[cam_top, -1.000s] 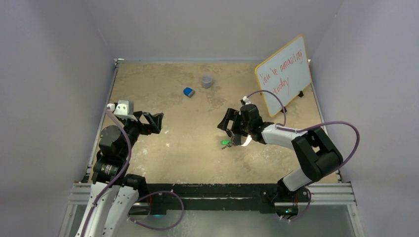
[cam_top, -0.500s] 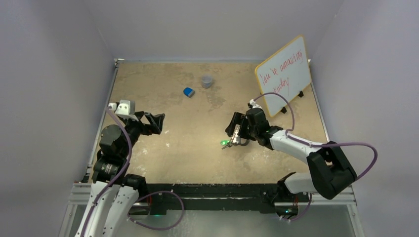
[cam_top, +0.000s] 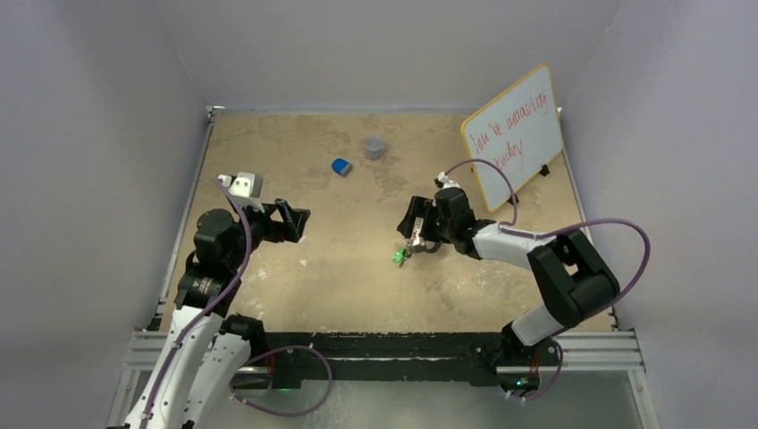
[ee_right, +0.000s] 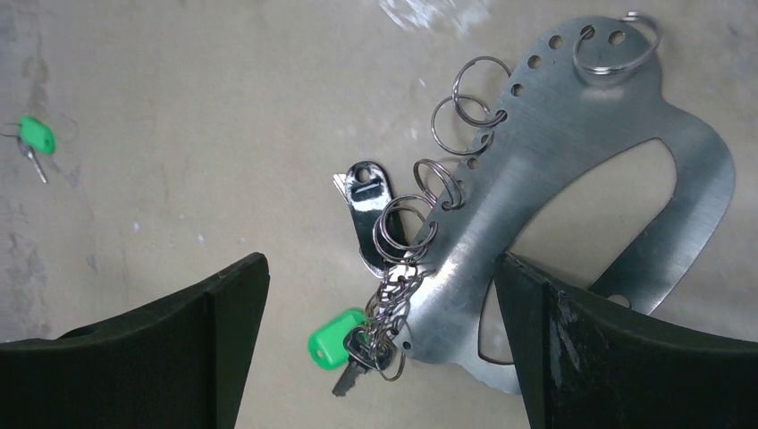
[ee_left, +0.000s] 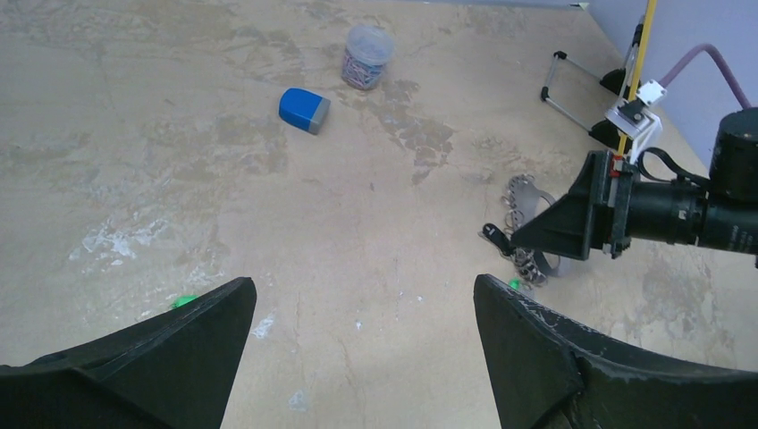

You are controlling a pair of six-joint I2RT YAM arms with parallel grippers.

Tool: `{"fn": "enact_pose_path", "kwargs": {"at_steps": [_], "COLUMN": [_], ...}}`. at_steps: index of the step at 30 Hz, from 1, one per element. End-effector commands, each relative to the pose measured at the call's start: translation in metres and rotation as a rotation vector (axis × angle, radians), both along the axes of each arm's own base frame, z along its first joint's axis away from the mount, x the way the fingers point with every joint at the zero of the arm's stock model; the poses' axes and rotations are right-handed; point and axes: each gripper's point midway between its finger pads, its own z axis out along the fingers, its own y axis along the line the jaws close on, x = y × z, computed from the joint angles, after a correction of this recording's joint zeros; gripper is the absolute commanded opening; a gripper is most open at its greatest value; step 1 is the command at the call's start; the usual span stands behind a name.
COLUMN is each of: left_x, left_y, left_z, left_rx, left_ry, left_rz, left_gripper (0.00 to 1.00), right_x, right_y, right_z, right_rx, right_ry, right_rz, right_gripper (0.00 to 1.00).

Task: Remove the keys from the keyring

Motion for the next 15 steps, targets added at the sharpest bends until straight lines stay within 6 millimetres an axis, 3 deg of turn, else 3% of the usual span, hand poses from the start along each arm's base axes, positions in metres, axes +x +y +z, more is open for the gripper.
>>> {"fn": "enact_pose_path", "kwargs": {"at_steps": [1,4,7,12,15], "left_x": [0.002,0.004,0.005,0.011,0.012], "left_y": [-0.005,-0.010,-0.013,-0.020,-0.028], "left_z": [0.013,0.007,0.002,-0.013,-0.025], "left_rx": [-0.013,-0.018,-0.030,-0.074,-0.110], "left_ry": [-0.020,0.006,0.031,0.106,0.154], "left_rz": [-0.032,-0.054,-0.068,-0.071,-0.090], "left_gripper": [0.90,0.89,0.89,0.86,0.83], "right_x": [-0.005,0.000,0.006,0.017,0.013], "right_y": [0.014,0.031,0.047,0.056,0.057], "right_z": [-0.029,-0.038,-0.033,-0.006,0.006], "right_rx": [-0.031,-0.032,-0.028,-0.001,0.018], "right_ry": [0.061,0.073,0.050,-0.023,-0.026], "right_rz": [0.114,0.179,0.223,0.244,0.255], "right_gripper": [0.99,0.99,0.99,0.99,0.99]}}
